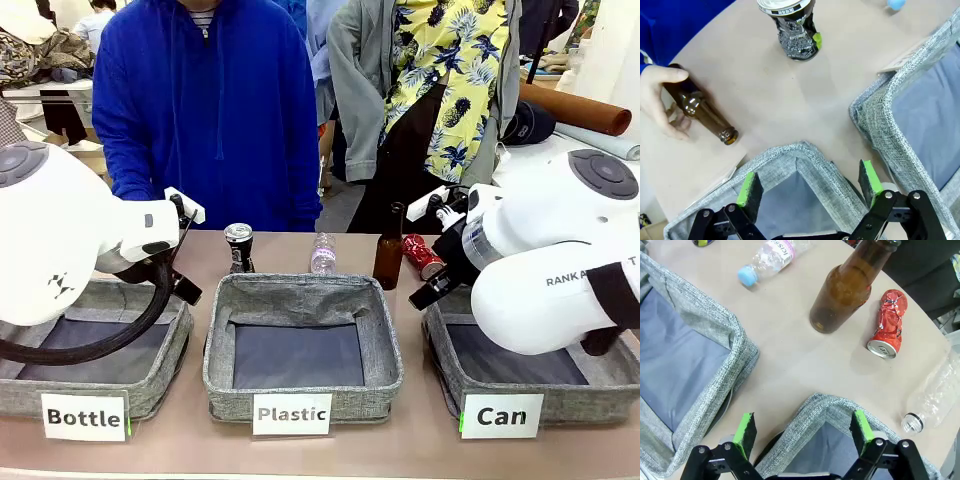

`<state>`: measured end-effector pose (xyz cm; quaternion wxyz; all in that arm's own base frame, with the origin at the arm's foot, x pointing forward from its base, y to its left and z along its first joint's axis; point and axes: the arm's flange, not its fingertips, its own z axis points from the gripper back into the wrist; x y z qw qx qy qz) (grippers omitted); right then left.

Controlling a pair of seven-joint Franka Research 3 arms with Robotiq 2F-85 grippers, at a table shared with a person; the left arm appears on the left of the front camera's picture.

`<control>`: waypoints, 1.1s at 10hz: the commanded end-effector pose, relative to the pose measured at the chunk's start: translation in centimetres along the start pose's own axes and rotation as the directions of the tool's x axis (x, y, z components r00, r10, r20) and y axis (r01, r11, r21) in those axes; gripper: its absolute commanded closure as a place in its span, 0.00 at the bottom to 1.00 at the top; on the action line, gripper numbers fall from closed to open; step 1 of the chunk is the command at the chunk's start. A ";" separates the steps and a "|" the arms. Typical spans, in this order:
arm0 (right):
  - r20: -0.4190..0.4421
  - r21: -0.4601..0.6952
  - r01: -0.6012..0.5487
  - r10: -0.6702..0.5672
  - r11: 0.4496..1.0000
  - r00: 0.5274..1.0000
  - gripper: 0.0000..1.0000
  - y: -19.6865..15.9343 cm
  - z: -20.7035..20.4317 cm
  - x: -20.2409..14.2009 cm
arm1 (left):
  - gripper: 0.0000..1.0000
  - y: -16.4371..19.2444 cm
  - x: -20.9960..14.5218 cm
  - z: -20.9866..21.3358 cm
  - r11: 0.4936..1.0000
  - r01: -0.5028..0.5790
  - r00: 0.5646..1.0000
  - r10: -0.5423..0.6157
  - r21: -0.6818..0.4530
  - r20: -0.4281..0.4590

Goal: Sort the can waste into the basket.
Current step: Pick up the can waste from the table and place it in the right Fabric basket.

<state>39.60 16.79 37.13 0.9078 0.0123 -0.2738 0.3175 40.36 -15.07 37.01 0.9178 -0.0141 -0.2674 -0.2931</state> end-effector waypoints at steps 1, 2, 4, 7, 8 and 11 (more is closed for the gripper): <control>0.000 0.000 0.000 0.000 1.000 1.000 0.00 0.0 0.0 0.0 | 0.00 0.0 0.0 0.0 1.000 0.000 1.000 0.000 0.000 0.000; 0.000 0.000 0.000 0.000 1.000 1.000 0.00 0.0 0.0 0.0 | 0.00 0.0 0.0 0.0 1.000 0.000 1.000 0.000 0.000 0.000; 0.000 0.000 0.000 0.000 1.000 1.000 0.00 0.0 0.0 0.0 | 0.00 0.0 0.0 0.0 1.000 0.000 1.000 0.000 0.000 0.000; 0.000 0.000 0.000 0.000 1.000 1.000 0.00 0.0 0.0 0.0 | 0.00 0.0 0.0 0.0 1.000 0.000 1.000 0.000 0.000 0.000; 0.000 0.000 0.000 0.000 1.000 1.000 0.00 0.0 0.0 0.0 | 0.00 0.0 0.0 0.0 1.000 0.000 1.000 0.000 0.000 0.000; 0.000 0.000 0.000 0.000 1.000 1.000 0.00 0.0 0.0 0.0 | 0.00 0.0 0.0 0.0 1.000 0.000 1.000 0.000 0.000 0.000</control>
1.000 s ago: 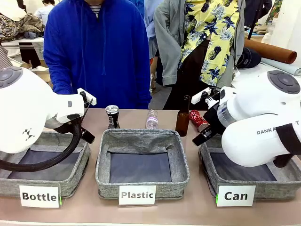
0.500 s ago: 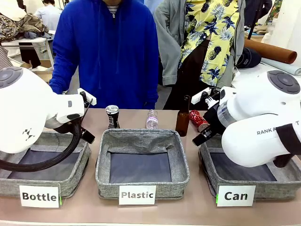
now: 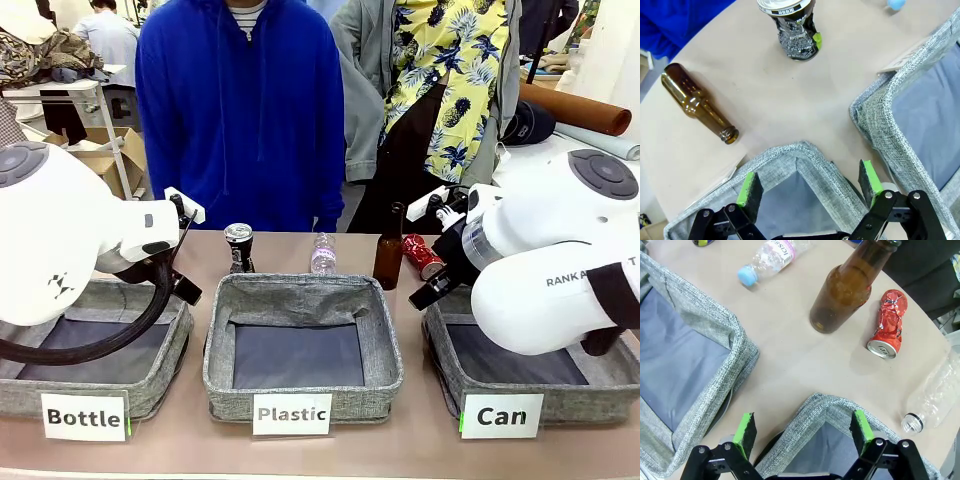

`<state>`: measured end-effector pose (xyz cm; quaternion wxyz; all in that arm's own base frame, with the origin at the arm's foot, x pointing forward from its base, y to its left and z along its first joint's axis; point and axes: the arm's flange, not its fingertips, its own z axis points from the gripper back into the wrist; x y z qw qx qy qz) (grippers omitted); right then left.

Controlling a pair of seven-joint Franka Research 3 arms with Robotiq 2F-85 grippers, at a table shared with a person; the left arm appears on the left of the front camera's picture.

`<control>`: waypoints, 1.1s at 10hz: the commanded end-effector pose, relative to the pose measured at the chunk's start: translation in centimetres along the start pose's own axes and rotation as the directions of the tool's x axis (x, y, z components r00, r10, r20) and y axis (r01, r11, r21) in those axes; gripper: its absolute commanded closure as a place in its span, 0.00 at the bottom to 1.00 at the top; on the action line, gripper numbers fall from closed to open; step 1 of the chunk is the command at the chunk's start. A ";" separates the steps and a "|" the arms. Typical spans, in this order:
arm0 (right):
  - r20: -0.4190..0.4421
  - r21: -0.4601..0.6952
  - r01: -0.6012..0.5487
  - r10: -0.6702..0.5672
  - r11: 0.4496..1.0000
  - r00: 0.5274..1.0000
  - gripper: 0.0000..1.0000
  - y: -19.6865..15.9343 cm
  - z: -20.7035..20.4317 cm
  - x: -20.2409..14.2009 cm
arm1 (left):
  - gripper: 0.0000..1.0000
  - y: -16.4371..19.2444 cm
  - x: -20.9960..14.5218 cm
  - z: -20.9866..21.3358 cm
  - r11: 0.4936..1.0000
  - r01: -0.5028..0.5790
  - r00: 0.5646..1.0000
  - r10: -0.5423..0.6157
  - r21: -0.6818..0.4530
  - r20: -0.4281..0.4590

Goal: Sort the can waste into the basket.
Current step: Pick up the can waste from the table and place it in the right Fabric basket.

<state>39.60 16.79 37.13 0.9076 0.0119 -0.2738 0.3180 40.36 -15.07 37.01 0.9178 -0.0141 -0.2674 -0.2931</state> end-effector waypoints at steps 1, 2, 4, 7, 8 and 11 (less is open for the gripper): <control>0.000 0.000 0.001 -0.001 1.000 1.000 0.00 0.0 0.0 0.0 | 0.00 0.0 0.0 0.0 1.000 0.000 1.000 0.000 0.000 0.000; 0.000 0.000 0.000 0.000 1.000 1.000 0.00 0.0 0.0 0.0 | 0.00 0.0 0.0 0.0 1.000 0.000 1.000 0.000 0.000 0.000; 0.051 0.213 0.124 -0.138 0.969 0.989 0.00 -2.2 6.0 2.0 | 0.00 -0.5 1.1 3.8 0.998 -0.008 0.999 0.010 -0.064 0.037; -0.022 0.434 0.438 -0.477 0.787 0.879 0.00 -6.2 18.2 0.8 | 0.00 1.3 -0.1 16.1 0.872 -0.181 0.983 0.162 -0.455 -0.080; -0.011 0.475 0.486 -0.547 0.734 0.837 0.00 -8.2 20.6 -2.2 | 0.00 3.3 -2.7 18.2 0.810 -0.206 0.977 0.196 -0.548 -0.078; 0.057 0.625 0.608 -0.805 0.489 0.590 0.00 -16.6 21.2 -13.7 | 0.00 12.8 -12.1 19.9 0.599 -0.305 0.907 0.421 -0.740 -0.033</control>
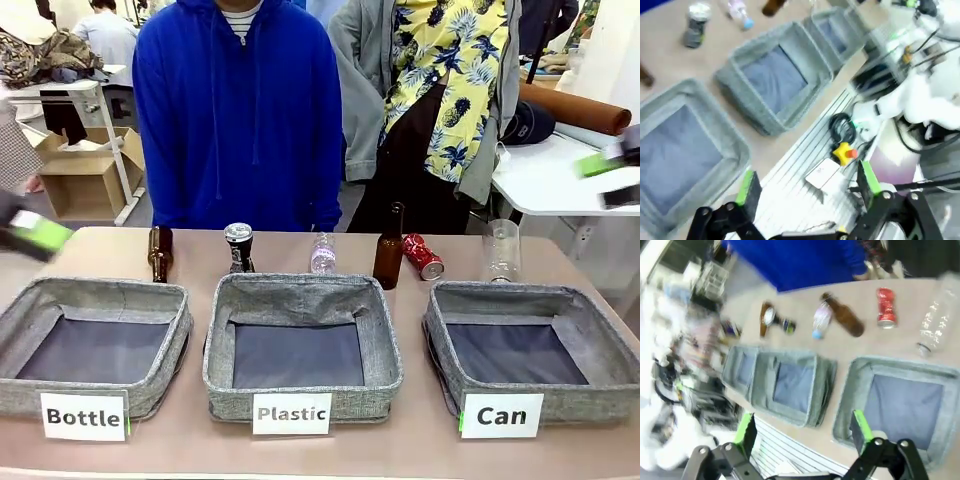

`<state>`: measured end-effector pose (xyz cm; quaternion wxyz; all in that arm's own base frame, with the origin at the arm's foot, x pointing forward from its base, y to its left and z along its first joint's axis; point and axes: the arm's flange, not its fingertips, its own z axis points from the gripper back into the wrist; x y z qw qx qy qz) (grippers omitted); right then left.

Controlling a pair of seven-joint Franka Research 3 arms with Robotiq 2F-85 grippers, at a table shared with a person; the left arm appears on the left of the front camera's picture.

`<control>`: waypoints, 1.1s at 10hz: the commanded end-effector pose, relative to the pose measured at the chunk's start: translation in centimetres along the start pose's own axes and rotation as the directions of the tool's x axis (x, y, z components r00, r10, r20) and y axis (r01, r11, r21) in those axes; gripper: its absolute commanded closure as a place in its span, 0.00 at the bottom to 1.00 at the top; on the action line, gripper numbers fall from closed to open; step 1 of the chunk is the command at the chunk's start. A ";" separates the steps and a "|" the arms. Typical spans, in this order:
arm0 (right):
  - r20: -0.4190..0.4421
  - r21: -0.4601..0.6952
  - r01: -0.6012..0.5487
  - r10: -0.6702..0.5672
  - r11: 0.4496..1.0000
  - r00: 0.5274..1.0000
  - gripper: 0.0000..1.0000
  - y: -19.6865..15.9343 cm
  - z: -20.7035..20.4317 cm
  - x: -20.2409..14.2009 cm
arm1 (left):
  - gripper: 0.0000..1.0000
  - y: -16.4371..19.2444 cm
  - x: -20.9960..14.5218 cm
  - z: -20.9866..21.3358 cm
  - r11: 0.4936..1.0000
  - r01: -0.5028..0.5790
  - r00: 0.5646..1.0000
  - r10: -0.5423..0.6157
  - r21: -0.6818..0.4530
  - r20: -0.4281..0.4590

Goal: Sort the can waste into the basket.
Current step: Pick up the can waste from the table and place it in the right Fabric basket.

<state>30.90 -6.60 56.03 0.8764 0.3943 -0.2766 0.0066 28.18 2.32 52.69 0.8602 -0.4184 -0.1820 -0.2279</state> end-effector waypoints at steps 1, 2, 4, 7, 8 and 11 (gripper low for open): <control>0.118 0.126 0.189 -0.204 0.974 0.972 0.00 -8.2 0.0 -4.0 | 0.00 7.0 -3.3 0.9 0.979 -0.182 0.968 0.195 -0.096 0.156; 0.156 0.169 0.264 -0.290 0.950 0.944 0.00 -11.1 0.9 -5.2 | 0.00 10.3 -5.1 1.7 0.940 -0.292 0.917 0.328 -0.177 0.226; 0.212 0.201 0.476 -0.513 0.856 0.832 0.00 -16.6 0.4 -6.8 | 0.00 14.4 -7.4 2.0 0.863 -0.440 0.796 0.503 -0.249 0.336; 0.192 0.165 0.430 -0.456 0.888 0.869 0.00 -16.6 5.0 -2.4 | 0.00 14.7 -8.1 5.4 0.885 -0.418 0.842 0.462 -0.203 0.279; 0.192 0.165 0.430 -0.456 0.888 0.869 0.00 -16.6 5.0 -2.4 | 0.00 14.7 -8.1 5.4 0.885 -0.418 0.842 0.462 -0.203 0.279; 0.192 0.165 0.430 -0.456 0.888 0.869 0.00 -16.6 5.0 -2.4 | 0.00 14.7 -8.1 5.4 0.885 -0.418 0.842 0.462 -0.203 0.279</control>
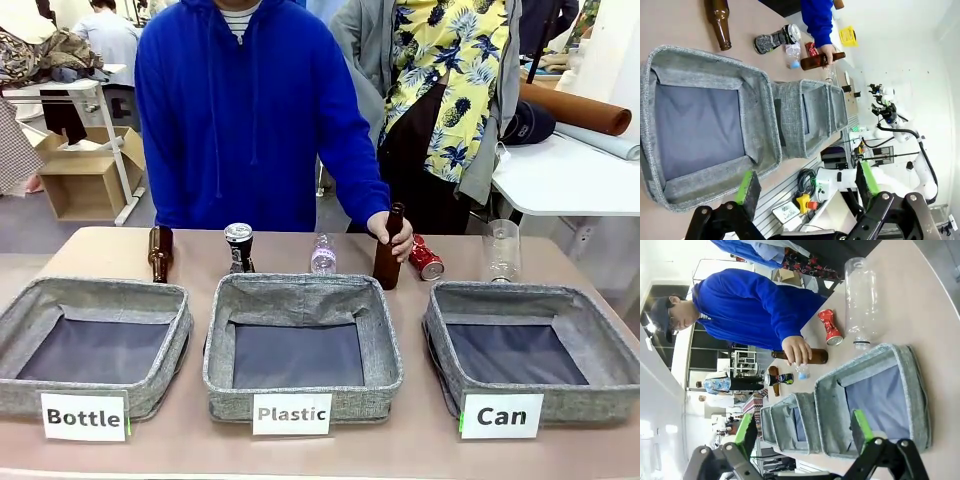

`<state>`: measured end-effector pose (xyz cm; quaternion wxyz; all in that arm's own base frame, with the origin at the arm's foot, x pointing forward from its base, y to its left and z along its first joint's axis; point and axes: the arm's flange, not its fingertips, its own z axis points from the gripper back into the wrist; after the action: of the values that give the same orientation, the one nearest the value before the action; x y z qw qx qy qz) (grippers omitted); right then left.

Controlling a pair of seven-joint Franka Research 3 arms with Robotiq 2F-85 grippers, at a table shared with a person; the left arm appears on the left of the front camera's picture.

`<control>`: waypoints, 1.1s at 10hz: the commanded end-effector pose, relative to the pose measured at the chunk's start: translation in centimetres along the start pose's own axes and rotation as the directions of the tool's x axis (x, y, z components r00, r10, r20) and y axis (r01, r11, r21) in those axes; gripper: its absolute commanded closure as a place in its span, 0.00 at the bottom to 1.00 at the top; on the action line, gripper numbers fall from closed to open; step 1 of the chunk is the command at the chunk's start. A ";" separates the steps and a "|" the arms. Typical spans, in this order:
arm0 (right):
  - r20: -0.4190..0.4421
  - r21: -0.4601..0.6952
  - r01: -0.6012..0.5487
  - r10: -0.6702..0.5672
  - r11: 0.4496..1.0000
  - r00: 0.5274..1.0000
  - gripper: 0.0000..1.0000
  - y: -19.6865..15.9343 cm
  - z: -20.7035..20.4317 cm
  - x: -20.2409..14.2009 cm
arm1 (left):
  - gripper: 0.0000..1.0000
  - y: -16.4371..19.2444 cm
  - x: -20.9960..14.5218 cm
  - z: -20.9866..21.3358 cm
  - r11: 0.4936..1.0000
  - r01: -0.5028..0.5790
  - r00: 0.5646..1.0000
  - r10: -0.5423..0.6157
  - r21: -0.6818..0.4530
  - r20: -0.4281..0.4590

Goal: Sort the can waste into the basket.
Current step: Pick up the can waste from the table and place it in the right Fabric basket.

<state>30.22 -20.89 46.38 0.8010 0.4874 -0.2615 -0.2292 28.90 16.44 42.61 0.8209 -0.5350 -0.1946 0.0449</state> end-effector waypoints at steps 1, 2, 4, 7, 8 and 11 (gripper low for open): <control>0.017 0.031 -0.015 0.014 0.999 1.000 0.00 -0.3 0.0 0.1 | 0.00 0.3 0.0 0.1 1.000 0.023 1.000 -0.023 -0.011 0.003; 0.017 0.031 -0.015 0.014 0.999 1.000 0.00 -0.3 0.0 0.1 | 0.00 0.0 0.0 0.0 1.000 0.000 1.000 0.000 0.000 0.000; 0.017 0.031 -0.015 0.014 0.999 1.000 0.00 -0.3 0.0 0.1 | 0.00 -1.1 5.2 -5.2 0.979 0.183 0.982 -0.177 0.093 -0.068; 0.017 0.031 -0.015 0.014 0.999 1.000 0.00 -0.3 0.0 0.1 | 0.00 -3.2 8.9 -14.7 0.867 0.486 0.872 -0.473 0.111 -0.124; 0.017 0.031 -0.015 0.014 0.999 1.000 0.00 -0.3 0.0 0.1 | 0.00 -3.6 9.7 -16.0 0.809 0.552 0.832 -0.550 0.202 -0.071; 0.017 0.031 -0.015 0.014 0.999 1.000 0.00 -0.3 0.0 0.1 | 0.00 -2.7 11.2 -7.7 0.859 0.459 0.868 -0.488 0.228 0.093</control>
<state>30.06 -20.95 46.30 0.7978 0.4908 -0.2599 -0.2346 43.11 8.25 44.51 0.8570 -0.3676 -0.3388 -0.1250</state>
